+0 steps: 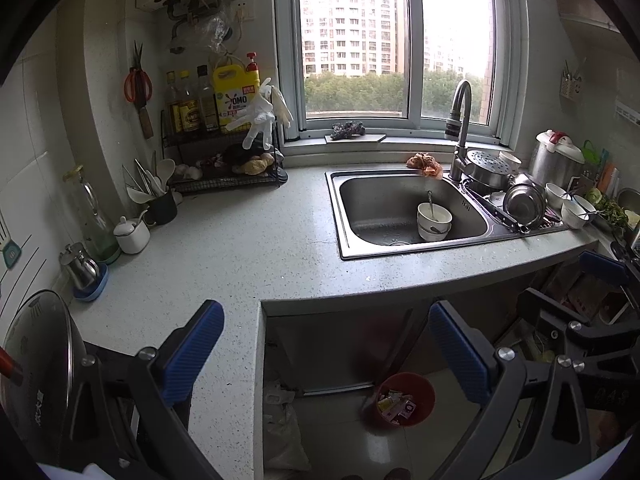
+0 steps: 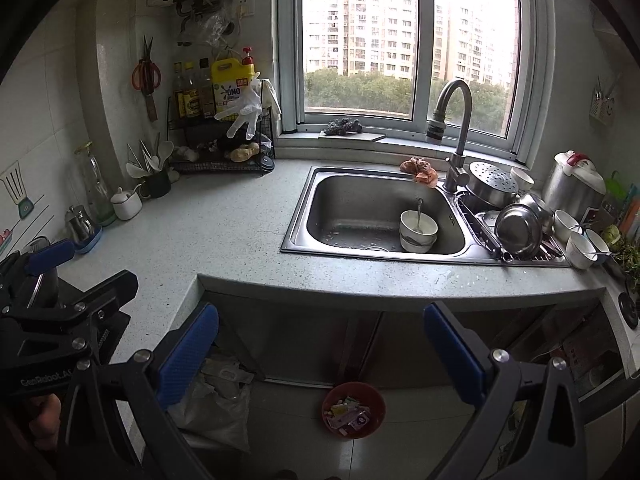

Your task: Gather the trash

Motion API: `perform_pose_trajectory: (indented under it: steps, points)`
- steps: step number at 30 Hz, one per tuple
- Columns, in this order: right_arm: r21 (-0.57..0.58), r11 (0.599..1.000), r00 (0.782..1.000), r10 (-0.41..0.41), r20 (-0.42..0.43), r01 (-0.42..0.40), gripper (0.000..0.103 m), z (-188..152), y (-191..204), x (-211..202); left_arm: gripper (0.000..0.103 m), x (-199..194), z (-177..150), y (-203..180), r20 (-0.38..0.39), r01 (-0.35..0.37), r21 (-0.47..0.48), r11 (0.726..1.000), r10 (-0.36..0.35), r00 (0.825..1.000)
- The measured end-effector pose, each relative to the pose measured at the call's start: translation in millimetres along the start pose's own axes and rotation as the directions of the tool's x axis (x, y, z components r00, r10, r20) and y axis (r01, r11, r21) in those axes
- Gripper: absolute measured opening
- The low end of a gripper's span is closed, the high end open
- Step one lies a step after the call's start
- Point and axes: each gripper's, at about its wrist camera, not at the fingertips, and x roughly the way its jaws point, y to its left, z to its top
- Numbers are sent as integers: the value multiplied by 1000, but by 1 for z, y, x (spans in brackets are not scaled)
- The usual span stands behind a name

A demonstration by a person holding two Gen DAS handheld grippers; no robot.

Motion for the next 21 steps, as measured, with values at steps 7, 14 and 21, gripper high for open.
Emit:
perform_pose_trajectory:
  steps: [7, 14, 21]
  points:
    - [-4, 1000, 1000, -6, 1, 6, 102, -3, -1, -5, 103, -3, -4, -4, -4, 7, -3, 1000, -7, 1000]
    - [-4, 1000, 1000, -9, -6, 9, 102, -5, -8, -7, 103, -4, -6, -10, -5, 10, 5, 1000, -10, 1000]
    - [-3, 1000, 1000, -8, -12, 8, 102, -9, -12, -9, 103, -5, -9, -13, -9, 11, 4, 1000, -11, 1000]
